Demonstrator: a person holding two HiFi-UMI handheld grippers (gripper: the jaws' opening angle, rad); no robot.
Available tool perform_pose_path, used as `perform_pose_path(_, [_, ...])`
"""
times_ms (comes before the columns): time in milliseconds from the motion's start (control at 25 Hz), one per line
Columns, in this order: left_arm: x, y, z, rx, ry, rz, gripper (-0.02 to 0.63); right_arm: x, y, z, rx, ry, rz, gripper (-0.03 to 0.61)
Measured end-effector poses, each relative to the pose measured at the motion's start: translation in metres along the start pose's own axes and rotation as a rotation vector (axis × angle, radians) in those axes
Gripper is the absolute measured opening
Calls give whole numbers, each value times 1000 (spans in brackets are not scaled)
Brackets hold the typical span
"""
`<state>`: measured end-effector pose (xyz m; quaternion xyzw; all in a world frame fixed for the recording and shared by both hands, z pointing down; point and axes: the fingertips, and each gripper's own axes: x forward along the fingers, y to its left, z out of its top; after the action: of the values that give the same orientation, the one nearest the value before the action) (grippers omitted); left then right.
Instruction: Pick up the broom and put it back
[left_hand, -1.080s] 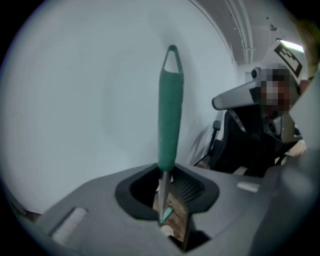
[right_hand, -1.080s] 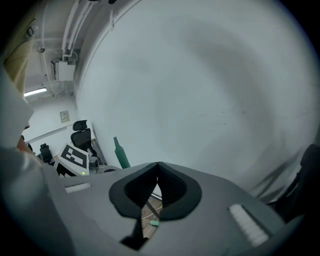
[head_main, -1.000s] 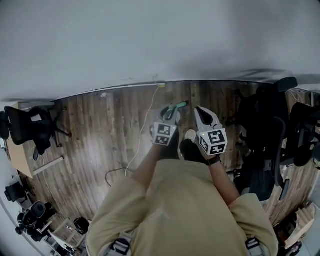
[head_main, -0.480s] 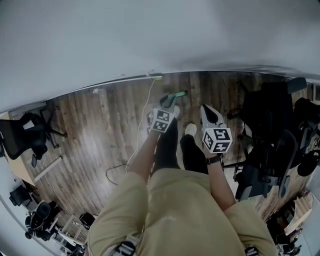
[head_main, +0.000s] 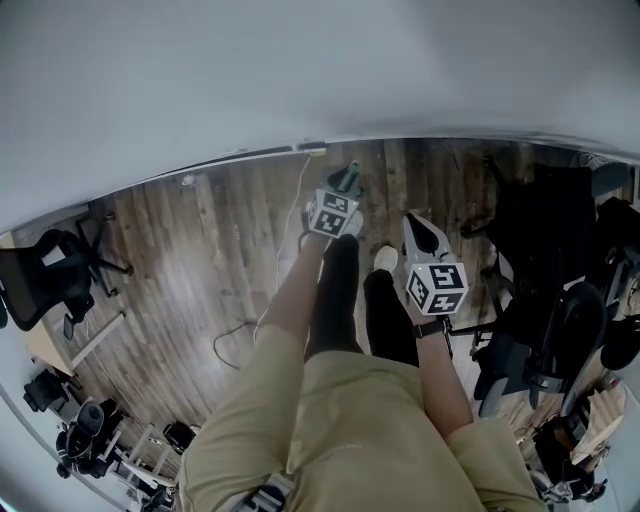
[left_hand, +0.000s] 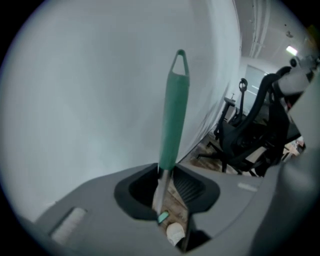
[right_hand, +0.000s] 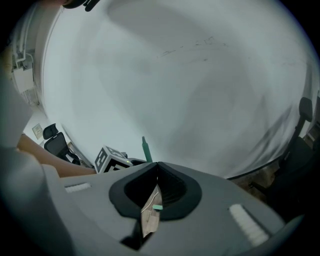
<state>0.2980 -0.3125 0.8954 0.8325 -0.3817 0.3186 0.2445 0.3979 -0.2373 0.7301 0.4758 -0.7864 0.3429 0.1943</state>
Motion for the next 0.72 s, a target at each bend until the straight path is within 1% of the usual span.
perform_pose_path(80, [13, 8, 8, -25, -15, 15, 94, -1, -4, -6, -1, 10, 1, 6])
perform_pose_path(160, [26, 16, 21, -68, -44, 31, 95, -2, -8, -11, -10, 29, -5, 6])
perform_pose_path(240, [37, 31, 30, -96, -63, 53, 94, 1, -6, -13, -19, 41, -7, 6])
perform_pose_path(360, [49, 48, 37, -103, -70, 78, 94, 7, -6, -21, -25, 54, -2, 6])
perform_pose_path(440, [53, 51, 38, -98, -69, 82, 94, 7, -9, -26, -22, 58, -10, 6])
perform_pose_path(520, [52, 53, 40, -116, -80, 89, 99, 5, -12, -26, -19, 54, -21, 6])
perform_pose_path(640, [50, 55, 41, -175, -100, 100, 160, 3, -13, -20, -21, 45, -17, 6])
perform_pose_path(720, [49, 54, 41, -189, -104, 97, 186, 3, -13, -17, -27, 39, -11, 6])
